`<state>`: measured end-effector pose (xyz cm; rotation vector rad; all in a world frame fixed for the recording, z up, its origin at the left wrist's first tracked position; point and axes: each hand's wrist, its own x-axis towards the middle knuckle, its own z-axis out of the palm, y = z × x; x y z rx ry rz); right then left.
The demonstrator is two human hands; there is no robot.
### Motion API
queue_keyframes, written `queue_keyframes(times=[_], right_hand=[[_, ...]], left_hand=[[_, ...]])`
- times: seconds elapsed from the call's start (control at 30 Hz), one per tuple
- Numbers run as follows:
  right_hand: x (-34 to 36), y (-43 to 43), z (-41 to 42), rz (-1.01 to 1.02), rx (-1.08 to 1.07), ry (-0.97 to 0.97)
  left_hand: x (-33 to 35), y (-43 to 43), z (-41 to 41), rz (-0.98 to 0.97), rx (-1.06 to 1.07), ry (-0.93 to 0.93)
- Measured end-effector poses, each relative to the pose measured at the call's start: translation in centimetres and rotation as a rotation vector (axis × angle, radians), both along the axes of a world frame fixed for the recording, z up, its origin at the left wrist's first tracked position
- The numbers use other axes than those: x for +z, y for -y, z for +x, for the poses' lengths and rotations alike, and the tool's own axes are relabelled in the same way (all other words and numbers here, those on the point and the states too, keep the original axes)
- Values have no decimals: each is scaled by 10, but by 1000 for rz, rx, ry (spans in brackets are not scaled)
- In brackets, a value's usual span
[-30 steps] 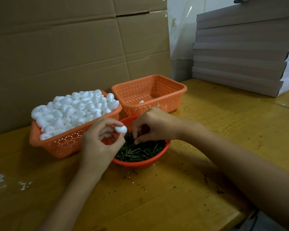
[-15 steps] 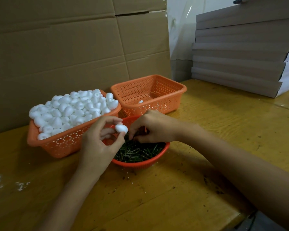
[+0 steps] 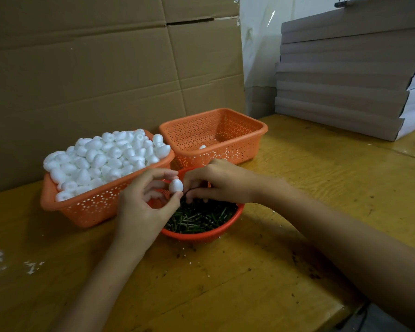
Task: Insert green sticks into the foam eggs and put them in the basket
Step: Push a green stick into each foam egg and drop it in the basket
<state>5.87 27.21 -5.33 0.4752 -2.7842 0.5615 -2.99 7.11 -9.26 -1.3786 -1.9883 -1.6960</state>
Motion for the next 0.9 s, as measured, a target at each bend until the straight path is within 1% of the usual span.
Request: queue_keyframes(times=[0.2, 0.57, 0.9], right_hand=[[-1, 0, 2, -23, 10, 19], [0, 0, 2, -83, 12, 44], [-1, 0, 2, -71, 5, 37]], left_hand=[[-1, 0, -1, -27, 30, -43], [2, 2, 2, -10, -9, 73], [1, 3, 2, -7, -10, 97]])
